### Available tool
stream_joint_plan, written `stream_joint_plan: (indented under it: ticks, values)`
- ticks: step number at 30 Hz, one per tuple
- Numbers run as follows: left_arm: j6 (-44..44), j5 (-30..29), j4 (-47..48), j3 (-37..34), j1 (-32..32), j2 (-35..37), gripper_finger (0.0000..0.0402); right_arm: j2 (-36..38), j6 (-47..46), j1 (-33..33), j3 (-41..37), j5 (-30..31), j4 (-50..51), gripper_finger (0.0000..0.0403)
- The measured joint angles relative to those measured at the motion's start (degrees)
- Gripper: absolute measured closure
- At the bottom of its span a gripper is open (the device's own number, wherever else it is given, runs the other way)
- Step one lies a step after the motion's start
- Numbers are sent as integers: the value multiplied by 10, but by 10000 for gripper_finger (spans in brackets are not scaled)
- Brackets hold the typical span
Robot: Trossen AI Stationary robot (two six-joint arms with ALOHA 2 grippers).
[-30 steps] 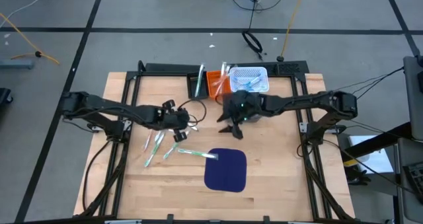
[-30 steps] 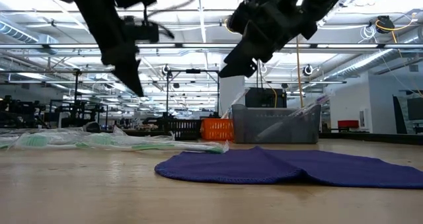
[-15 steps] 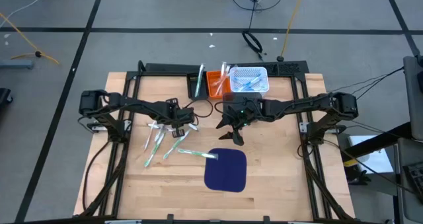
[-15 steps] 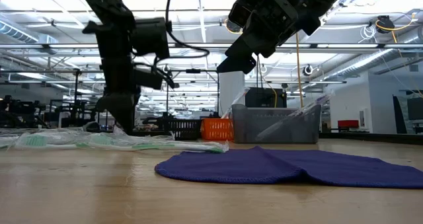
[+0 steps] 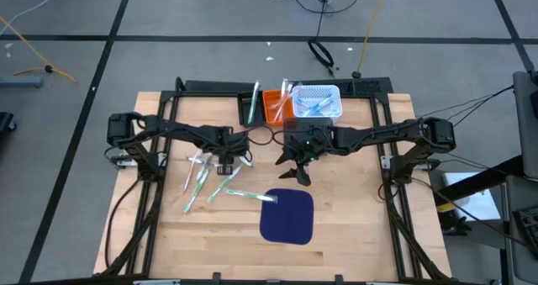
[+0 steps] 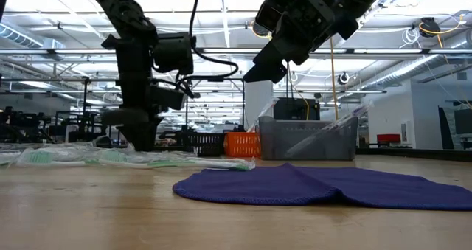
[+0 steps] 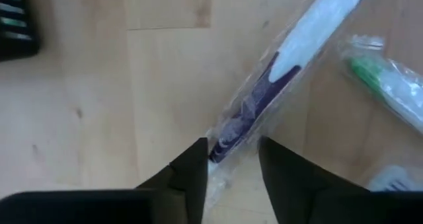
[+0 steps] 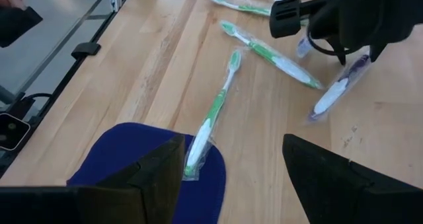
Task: Pick & Place Toothbrushes
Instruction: Put the violet toothbrush into the gray basket
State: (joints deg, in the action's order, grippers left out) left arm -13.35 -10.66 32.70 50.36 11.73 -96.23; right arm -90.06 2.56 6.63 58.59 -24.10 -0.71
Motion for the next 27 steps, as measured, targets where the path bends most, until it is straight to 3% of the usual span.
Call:
stream_joint_plan:
  ticks: [8, 17, 22, 27]
  values:
    - [30, 8, 8, -1, 1, 4, 389, 0, 1, 0, 0, 0, -1, 156]
    - [74, -1, 20, -3, -10, 30, 396, 0, -2, 0, 0, 12, 14, 156]
    - [97, -3, -2, -2, -27, 68, 397, 0, -3, 0, 0, 62, 29, 156]
    - [125, -10, -60, -2, -46, 119, 397, 2, -17, 0, 0, 59, 31, 156]
